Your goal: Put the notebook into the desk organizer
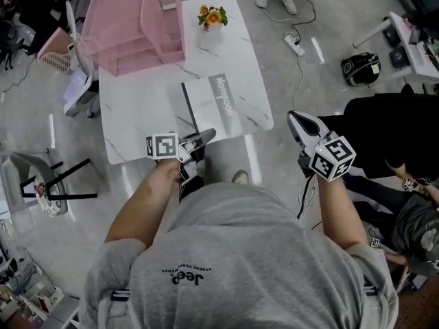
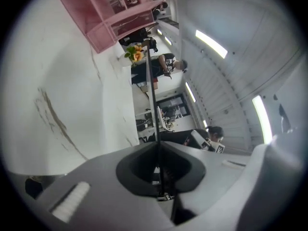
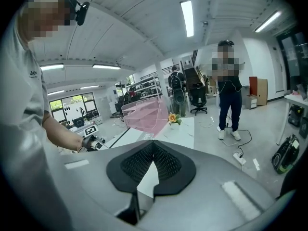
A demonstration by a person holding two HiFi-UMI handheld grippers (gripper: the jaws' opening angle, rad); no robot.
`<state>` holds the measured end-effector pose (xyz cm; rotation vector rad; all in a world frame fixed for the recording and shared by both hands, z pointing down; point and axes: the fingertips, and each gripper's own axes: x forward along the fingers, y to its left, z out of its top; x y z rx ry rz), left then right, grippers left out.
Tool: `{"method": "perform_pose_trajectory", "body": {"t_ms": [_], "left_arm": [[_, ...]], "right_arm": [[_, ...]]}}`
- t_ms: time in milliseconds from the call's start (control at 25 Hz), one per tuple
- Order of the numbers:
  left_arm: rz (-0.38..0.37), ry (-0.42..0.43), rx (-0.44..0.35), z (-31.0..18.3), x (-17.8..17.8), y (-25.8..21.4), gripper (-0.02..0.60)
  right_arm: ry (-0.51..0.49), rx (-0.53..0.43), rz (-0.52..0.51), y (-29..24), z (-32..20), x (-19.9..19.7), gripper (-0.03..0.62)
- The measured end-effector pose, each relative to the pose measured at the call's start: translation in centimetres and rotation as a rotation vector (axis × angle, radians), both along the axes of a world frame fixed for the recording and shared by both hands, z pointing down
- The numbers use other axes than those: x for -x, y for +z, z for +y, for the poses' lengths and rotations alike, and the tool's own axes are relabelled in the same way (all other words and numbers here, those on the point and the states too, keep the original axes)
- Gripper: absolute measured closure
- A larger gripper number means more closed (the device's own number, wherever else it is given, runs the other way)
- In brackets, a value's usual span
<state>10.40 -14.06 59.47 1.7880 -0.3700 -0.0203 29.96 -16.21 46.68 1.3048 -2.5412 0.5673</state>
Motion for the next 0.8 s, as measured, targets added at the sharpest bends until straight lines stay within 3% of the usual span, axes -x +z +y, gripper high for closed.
{"method": "perform_pose_trajectory", "body": {"t_ms": [240, 480, 800], "left_arm": [[0.035, -0.058, -0.068, -3.3, 5.5, -3.4, 0.515], [0.009, -0.1, -0.103, -6.8, 11.7, -4.5, 0.515], [0.01, -0.097, -0.113, -11.5, 18.1, -5.2, 0.515]], "right_arm": [[-0.063, -0.029, 0.0, -1.1, -2.8, 4.5, 0.591], [-0.108, -0.056, -0.001, -1.8, -6.1, 9.2, 0.591], [-0.143, -0.081, 0.002, -2.5, -10.6, 15.2, 0.591]]}}
